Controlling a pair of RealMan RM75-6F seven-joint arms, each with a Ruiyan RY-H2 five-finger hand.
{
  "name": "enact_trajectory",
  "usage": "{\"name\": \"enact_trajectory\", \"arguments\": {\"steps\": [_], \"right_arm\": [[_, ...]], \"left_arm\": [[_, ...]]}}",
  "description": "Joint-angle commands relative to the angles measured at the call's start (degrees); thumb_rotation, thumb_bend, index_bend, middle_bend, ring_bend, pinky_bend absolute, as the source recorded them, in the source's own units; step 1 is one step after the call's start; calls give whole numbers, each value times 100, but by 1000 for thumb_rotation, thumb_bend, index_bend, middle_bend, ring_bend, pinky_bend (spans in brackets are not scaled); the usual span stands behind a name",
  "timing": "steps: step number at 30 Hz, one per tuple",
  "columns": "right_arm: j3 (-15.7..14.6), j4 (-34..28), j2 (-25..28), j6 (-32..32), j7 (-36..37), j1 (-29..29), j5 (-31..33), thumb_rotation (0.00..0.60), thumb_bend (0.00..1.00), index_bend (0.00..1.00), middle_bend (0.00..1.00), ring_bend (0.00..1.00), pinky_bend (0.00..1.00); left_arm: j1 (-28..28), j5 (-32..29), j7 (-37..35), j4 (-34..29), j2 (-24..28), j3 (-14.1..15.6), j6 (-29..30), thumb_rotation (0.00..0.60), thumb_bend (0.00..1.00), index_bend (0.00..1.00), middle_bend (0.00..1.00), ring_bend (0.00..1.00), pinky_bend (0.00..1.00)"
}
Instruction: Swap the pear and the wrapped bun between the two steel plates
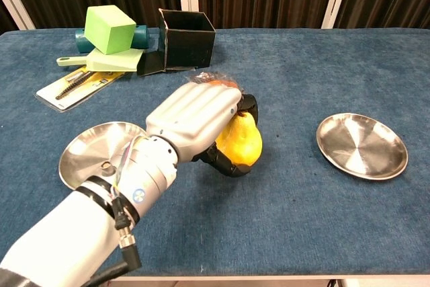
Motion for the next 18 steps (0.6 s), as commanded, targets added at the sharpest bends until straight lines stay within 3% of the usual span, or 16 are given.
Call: {"name": "enact_trajectory", "arguments": {"steps": [1,6,12,15,18], "right_arm": [[29,11,16,-33,53,9,18,578,244,0,0,0,0],[63,4,20,-67,70,3,27,577,243,0,0,0,0],[91,-30,21,-110,45,-8,34,578,243,0,0,0,0],[77,-32,39,-101,66,-27,-5,578,243,0,0,0,0],[76,-33,62,-74,119,-50,-25,578,243,0,0,0,0]], "left_arm": [[-20,-49,-29,-68,5,36,-45,600,108,270,312,329,577],[-36,-48,178,-459,203,132,-51,600,5,108,140,137,468],[-31,-259,287,-1324,616,13,-88,600,0,99,120,111,432],[-135,-240,142,-1599,804,-360,-39,600,1,99,120,113,427],[-347,-204,-262,-1391,846,-932,-5,600,31,99,120,114,420]]}}
